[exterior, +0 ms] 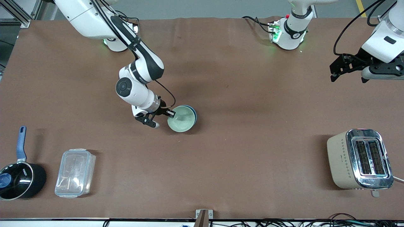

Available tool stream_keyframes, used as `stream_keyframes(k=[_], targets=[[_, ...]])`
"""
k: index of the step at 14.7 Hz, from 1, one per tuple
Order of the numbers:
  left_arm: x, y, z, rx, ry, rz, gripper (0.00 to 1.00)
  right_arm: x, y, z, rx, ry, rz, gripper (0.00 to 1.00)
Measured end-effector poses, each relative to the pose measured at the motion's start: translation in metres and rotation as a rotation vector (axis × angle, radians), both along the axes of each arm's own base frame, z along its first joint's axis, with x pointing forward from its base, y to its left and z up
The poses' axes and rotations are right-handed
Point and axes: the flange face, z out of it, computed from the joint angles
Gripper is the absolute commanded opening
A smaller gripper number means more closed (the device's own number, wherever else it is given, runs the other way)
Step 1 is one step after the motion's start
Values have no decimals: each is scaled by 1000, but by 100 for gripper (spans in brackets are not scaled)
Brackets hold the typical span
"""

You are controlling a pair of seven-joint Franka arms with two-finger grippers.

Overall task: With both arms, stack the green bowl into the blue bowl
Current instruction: 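Lift the green bowl with the right gripper while the left gripper withdraws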

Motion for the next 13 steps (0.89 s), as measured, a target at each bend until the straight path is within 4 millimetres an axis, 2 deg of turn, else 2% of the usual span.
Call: stream_keyframes(k=[8,13], targets=[[-3,-1,-2,5,23,-11,100,-17,6,-12,-16,56,32,5],[-3,-3,-2,6,26,-14,100,-18,5,-11,-33,62,56,13]])
